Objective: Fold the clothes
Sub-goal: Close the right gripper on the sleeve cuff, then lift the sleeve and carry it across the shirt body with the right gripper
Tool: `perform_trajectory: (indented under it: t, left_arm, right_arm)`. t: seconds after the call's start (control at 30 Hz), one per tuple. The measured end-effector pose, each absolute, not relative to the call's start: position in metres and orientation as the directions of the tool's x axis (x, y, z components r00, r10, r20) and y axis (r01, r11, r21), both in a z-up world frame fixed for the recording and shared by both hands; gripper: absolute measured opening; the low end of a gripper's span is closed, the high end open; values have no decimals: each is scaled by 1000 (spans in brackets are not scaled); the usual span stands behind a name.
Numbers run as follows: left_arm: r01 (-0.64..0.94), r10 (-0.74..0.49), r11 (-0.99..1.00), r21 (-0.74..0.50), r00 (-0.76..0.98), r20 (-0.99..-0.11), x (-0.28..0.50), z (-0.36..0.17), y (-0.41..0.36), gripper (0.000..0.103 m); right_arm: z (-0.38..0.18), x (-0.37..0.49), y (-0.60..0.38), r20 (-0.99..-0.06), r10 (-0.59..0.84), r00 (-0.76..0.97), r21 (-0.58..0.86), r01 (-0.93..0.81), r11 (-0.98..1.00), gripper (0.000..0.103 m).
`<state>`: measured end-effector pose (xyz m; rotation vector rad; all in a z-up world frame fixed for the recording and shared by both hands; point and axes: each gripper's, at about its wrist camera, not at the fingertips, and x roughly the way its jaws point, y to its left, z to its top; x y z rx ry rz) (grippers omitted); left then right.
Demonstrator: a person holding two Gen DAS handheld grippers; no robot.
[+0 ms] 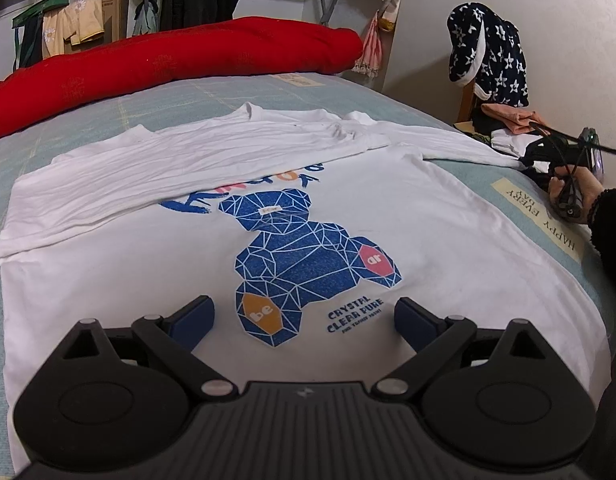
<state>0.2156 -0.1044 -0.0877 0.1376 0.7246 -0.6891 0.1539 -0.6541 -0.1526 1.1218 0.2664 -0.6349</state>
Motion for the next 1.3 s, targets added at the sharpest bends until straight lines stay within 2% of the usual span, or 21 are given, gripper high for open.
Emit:
perform_trajectory:
  t: [0.5, 0.7, 0.8, 0.97, 1.03, 1.3]
  left_arm:
    - [658, -538, 749, -69, 545, -643, 207, -66, -95, 96]
    - [686, -555, 724, -71, 518, -651, 209, -55, -87, 96]
    - [714, -551, 699, -33, 508, -662, 211, -52, -84, 96]
    - [712, -541, 700, -53, 480, -691, 217, -68, -76, 96]
    - [716, -517, 698, -23, 480, -709, 215, -74, -76, 96]
    - [709, -514, 705, -3, 507, -692, 212, -68, -64, 96]
  right_arm:
    - [-82, 206, -594, -410, -111, 905, 757, 406, 511, 6]
    - [-57, 233, -554, -414, -16, 910, 731, 342, 591, 6]
    - [-43, 246, -534, -423, 26, 906, 704, 311, 639, 6]
    - [-24, 266, -501, -441, 78, 894, 656, 261, 708, 6]
    - [-19, 273, -489, -450, 93, 888, 638, 247, 729, 6]
    - [-3, 297, -434, -465, 175, 868, 584, 152, 798, 8]
